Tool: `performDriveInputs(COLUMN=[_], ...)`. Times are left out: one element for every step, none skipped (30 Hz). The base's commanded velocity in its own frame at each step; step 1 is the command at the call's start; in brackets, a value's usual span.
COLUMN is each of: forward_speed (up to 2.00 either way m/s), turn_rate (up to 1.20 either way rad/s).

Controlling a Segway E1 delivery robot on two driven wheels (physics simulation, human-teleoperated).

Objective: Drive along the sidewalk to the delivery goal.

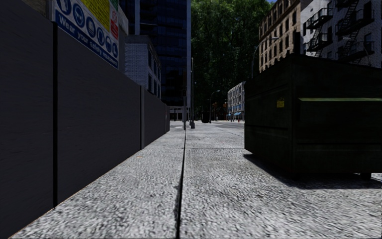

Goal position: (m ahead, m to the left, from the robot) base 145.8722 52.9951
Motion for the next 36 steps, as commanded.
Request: performDriveInputs(forward_speed=[2.00,2.00,2.00,2.00,2.00,2.00,2.00,2.00,2.00,2.00,2.00,2.00,2.00,2.00,2.00,2.00,2.00,2.00,2.00,2.00,2.00,2.00,2.00,2.00,2.00,2.00,2.00,2.00,2.00,2.00,2.00,2.00,2.00,2.00,2.00,2.00], turn_rate=[0.00,0.00,0.00,0.00,0.00,0.00,0.00,0.00,0.00,0.00,0.00,0.00,0.00,0.00,0.00,0.00,0.00,0.00,0.00,0.00,0.00,0.00,0.00,0.00,0.00,0.00,0.00,0.00,0.00,0.00,0.00,0.00,0.00,0.00,0.00,0.00])
